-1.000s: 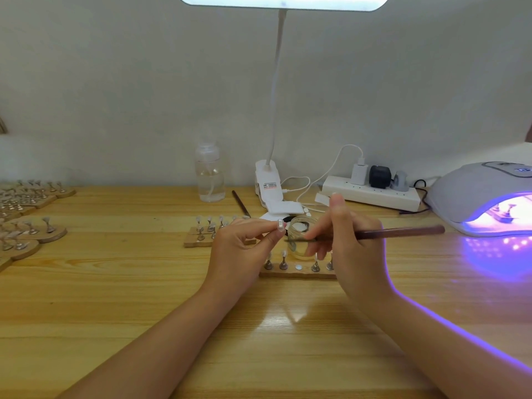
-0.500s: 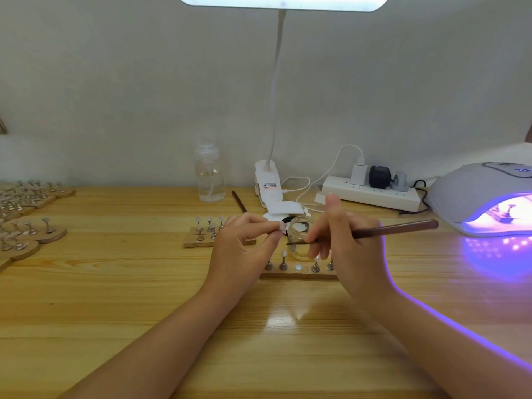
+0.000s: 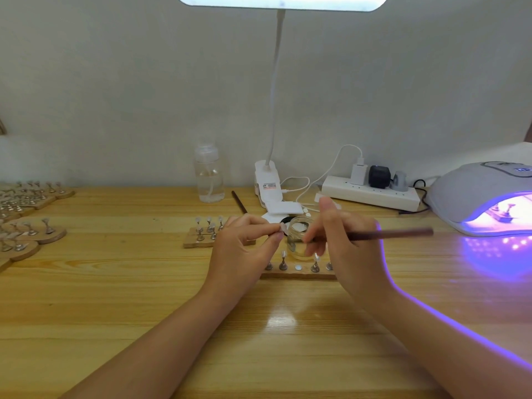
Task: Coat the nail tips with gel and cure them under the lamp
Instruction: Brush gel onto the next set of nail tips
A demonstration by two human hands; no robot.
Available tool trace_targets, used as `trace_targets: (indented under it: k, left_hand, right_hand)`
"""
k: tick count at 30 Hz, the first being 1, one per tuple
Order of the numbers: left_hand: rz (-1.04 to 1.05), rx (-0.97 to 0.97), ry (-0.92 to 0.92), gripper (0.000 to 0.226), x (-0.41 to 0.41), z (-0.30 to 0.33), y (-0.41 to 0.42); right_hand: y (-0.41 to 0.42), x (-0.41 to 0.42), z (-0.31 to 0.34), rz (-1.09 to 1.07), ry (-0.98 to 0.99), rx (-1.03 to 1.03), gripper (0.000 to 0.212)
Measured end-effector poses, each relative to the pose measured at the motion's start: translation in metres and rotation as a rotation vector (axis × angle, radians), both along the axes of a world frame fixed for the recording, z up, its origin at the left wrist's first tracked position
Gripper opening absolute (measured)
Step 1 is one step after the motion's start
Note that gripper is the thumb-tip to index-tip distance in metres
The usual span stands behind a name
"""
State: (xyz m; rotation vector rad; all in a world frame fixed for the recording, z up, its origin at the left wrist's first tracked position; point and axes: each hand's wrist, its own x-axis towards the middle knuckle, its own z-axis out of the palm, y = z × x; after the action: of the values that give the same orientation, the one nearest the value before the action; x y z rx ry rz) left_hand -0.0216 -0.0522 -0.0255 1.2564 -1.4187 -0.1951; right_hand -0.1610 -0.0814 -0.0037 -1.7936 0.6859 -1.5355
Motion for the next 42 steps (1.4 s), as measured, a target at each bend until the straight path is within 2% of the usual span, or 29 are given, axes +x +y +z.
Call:
trace_targets:
  k: [3,6,10,13,23,28,31,38,42]
  left_hand:
    - [-0.011,0.009,0.028,0.021,0.0,0.0,0.0]
    - [-0.037,-0.007,0.05,0.018,0.0,0.001,0.0]
    - [-0.088,-0.016,0.066,0.017,-0.001,0.003,0.003]
    - [-0.098,0.003,0.065,0.02,0.0,0.003,0.003]
    - [-0.16,0.056,0.033,0.017,-0.002,0.005,0.007]
    - [-0.183,0.188,0.036,0.04,-0.001,0.006,0.006]
    - [-0.183,0.243,0.003,0.045,0.0,0.005,0.003]
    - [-0.234,0.34,-0.063,0.047,0.001,0.001,0.001]
    - [-0.252,0.365,-0.073,0.036,0.003,-0.001,0.0]
  right_hand:
    - [0.0,-0.003,0.002,-0.05,-0.009,-0.027,0.036]
    - [-0.001,-0.005,0.005,-0.116,0.137,-0.114,0.004]
    - [-0.002,-0.006,0.0,-0.065,0.307,-0.109,0.027]
    - [-0.004,-0.005,-0.003,-0.036,0.353,-0.124,0.034]
    - [-0.006,-0.005,-0.006,-0.05,0.349,-0.189,0.028]
    - [-0.008,-0.012,0.002,-0.082,0.274,-0.137,0.03]
    - [-0.01,-0.021,0.001,-0.082,0.321,-0.141,0.028]
    - [-0.011,-0.037,-0.008,-0.123,0.307,-0.12,0.026]
    - [-0.011,-0.034,-0.012,-0.11,0.334,-0.123,0.023]
